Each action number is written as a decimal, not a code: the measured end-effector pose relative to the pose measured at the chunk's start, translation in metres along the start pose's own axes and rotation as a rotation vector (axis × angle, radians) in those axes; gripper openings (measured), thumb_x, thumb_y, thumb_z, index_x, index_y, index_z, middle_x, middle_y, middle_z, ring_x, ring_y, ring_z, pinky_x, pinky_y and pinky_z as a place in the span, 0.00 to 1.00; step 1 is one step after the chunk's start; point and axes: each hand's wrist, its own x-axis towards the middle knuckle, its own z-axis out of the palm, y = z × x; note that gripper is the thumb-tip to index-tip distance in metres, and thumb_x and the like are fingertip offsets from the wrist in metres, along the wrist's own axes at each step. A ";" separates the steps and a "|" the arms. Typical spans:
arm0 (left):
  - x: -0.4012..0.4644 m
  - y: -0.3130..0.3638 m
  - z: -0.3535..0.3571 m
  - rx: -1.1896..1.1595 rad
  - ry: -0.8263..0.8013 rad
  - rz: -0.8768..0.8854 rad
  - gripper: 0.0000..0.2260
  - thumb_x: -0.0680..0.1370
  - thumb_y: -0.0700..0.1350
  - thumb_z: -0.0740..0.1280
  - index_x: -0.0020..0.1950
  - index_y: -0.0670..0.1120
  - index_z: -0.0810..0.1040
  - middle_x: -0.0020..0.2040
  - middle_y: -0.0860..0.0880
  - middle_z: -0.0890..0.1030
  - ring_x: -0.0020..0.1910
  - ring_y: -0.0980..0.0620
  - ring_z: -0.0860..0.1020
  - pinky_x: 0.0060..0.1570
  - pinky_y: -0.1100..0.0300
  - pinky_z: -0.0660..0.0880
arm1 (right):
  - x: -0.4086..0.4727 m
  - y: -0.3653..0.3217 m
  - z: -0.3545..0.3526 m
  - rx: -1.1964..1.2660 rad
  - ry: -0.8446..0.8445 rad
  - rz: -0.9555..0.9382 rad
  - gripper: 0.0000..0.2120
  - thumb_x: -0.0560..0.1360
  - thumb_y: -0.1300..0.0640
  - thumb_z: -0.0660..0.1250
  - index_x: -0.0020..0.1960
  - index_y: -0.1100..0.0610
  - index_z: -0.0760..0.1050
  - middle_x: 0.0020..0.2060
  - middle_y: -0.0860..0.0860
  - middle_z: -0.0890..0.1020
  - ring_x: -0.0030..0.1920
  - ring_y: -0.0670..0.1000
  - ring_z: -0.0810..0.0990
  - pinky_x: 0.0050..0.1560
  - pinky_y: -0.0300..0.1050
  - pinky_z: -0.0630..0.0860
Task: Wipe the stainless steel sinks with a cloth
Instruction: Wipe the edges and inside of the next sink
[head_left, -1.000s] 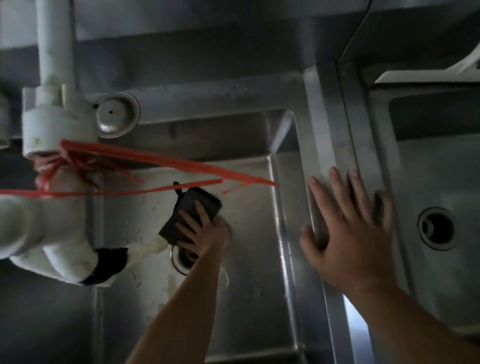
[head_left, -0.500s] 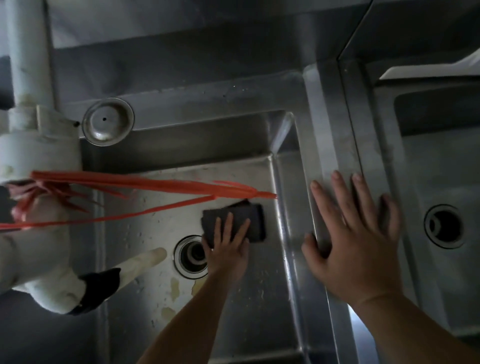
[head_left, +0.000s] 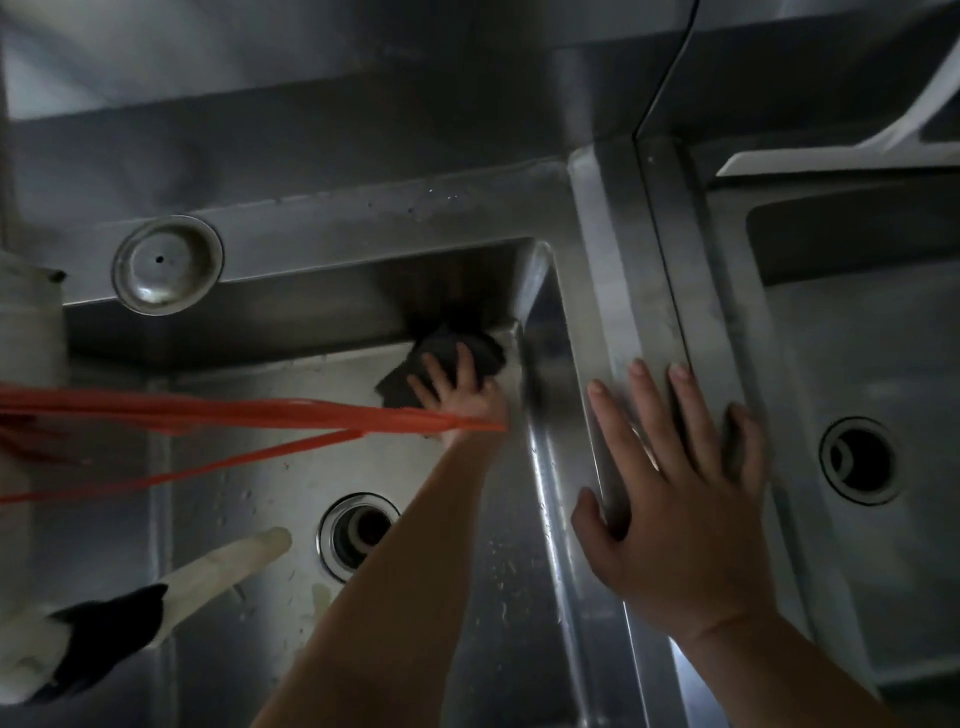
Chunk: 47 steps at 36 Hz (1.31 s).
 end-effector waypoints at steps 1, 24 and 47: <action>-0.003 0.007 0.006 -0.058 -0.051 0.054 0.27 0.81 0.56 0.57 0.80 0.62 0.54 0.82 0.51 0.42 0.80 0.43 0.38 0.73 0.37 0.36 | 0.000 0.000 -0.001 -0.004 -0.008 0.002 0.39 0.70 0.45 0.65 0.79 0.49 0.61 0.80 0.51 0.60 0.80 0.57 0.54 0.75 0.67 0.50; -0.005 -0.014 0.021 0.268 -0.151 0.328 0.37 0.76 0.64 0.62 0.77 0.69 0.42 0.81 0.54 0.37 0.79 0.44 0.34 0.71 0.33 0.35 | -0.001 0.000 -0.003 0.001 -0.101 0.014 0.37 0.73 0.41 0.60 0.80 0.48 0.56 0.81 0.51 0.55 0.81 0.56 0.49 0.74 0.69 0.51; -0.166 -0.187 0.105 0.658 -0.413 0.665 0.30 0.76 0.74 0.44 0.69 0.73 0.27 0.78 0.56 0.30 0.77 0.48 0.30 0.71 0.36 0.31 | -0.147 -0.027 -0.029 0.207 0.076 -0.037 0.22 0.77 0.47 0.61 0.69 0.52 0.72 0.75 0.56 0.67 0.79 0.59 0.56 0.76 0.65 0.50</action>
